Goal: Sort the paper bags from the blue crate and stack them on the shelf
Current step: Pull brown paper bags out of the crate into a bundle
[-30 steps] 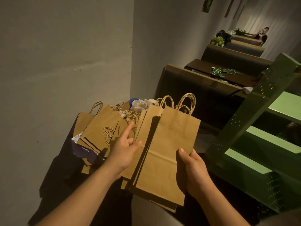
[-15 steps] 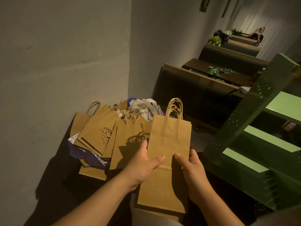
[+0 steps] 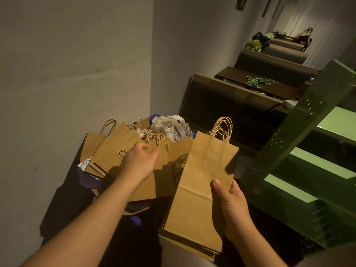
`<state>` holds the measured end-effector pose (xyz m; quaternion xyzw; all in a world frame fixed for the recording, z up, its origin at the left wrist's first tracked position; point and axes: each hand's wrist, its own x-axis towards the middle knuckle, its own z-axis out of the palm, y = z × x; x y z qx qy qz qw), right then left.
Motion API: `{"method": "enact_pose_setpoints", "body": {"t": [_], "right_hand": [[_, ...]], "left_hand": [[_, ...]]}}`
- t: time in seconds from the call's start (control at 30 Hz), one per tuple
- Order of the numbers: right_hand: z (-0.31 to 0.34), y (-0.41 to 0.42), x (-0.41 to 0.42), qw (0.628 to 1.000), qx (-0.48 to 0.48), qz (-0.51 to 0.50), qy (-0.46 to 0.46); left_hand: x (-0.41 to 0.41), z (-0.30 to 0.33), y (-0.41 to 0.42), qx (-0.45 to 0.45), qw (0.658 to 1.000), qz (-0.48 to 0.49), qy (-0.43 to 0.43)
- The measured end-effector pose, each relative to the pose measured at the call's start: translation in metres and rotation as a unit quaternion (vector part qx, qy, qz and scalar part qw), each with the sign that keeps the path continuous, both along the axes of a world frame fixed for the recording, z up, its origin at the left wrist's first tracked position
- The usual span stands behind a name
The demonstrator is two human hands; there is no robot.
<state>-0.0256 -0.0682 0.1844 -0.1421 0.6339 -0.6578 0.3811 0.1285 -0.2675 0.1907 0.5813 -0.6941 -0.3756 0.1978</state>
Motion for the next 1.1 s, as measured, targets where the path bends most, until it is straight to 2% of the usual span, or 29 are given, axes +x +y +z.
{"method": "enact_pose_setpoints", "body": {"t": [0.07,0.1,0.17,0.27,0.77,1.1], "right_hand": [[-0.001,0.002,-0.001,1.000,0.008,-0.011,-0.005],[-0.001,0.002,-0.001,1.000,0.012,-0.014,-0.006],[0.001,0.002,-0.001,1.000,0.015,-0.017,-0.006],[0.003,0.000,-0.001,1.000,0.017,-0.016,0.002],[-0.003,-0.006,0.003,0.999,0.048,-0.018,0.002],[-0.010,-0.010,0.001,0.998,0.058,-0.010,0.008]], "left_hand": [[0.008,-0.014,-0.014,0.026,0.988,-0.026,-0.152],[0.010,-0.022,-0.017,0.050,0.977,-0.042,-0.202],[0.010,-0.032,-0.019,0.073,0.958,-0.077,-0.265],[0.007,-0.039,-0.014,0.053,0.944,-0.111,-0.307],[0.013,-0.033,-0.028,0.051,0.957,-0.081,-0.274],[0.009,-0.028,-0.025,0.074,0.974,-0.078,-0.201]]}}
